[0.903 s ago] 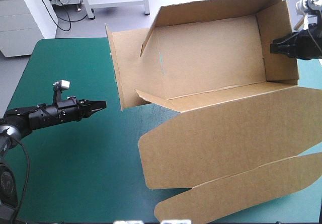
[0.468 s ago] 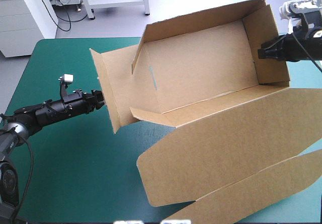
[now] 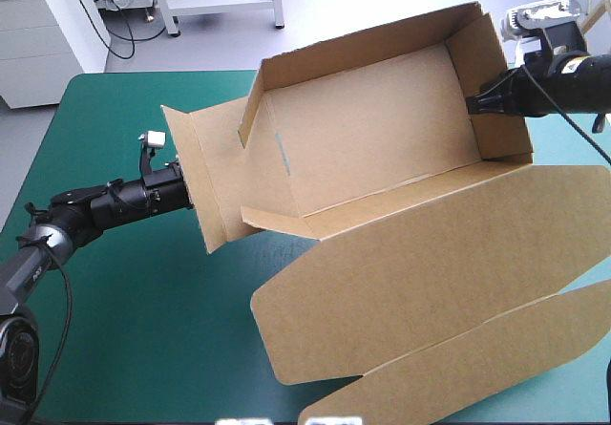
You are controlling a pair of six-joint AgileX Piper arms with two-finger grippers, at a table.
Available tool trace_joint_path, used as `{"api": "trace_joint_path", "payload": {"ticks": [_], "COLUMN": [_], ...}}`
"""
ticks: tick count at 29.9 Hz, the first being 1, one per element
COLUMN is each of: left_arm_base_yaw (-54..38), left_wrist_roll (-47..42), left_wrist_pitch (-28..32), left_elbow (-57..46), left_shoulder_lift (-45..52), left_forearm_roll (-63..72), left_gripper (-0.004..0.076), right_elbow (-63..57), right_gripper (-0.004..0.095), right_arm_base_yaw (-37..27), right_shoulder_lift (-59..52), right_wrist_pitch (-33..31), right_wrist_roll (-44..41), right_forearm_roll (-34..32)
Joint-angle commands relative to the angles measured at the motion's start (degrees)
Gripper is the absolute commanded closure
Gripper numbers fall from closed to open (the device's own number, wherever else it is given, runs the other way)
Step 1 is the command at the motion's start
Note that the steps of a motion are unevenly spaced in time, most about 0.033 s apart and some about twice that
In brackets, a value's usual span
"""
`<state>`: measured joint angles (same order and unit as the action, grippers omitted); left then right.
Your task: Fold the box
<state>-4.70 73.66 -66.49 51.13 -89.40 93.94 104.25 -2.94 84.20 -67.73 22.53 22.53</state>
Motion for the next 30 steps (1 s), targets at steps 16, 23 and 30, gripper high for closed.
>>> {"api": "trace_joint_path", "payload": {"ticks": [16,23,30], "left_arm_base_yaw": [0.7,0.7,0.8], "left_wrist_roll": [-3.6,-4.3,-4.3], "left_wrist_pitch": [-8.1,-8.1,-6.5], "left_elbow": [8.4,8.6,8.7], "left_shoulder_lift": [13.7,13.7,13.7], "left_forearm_roll": [3.0,2.6,2.6], "left_gripper": [-0.0004,-0.0004,-0.0004], "right_elbow": [1.5,1.5,1.5], "right_gripper": [0.0923,0.0923,0.0923], "right_arm_base_yaw": [15.1,15.5,16.1], "right_shoulder_lift": [3.0,3.0,3.0], "right_wrist_pitch": [18.5,18.4,20.3], "right_wrist_roll": [-13.9,-13.5,-13.6], "right_forearm_roll": [-17.8,-14.5,-14.6]}}
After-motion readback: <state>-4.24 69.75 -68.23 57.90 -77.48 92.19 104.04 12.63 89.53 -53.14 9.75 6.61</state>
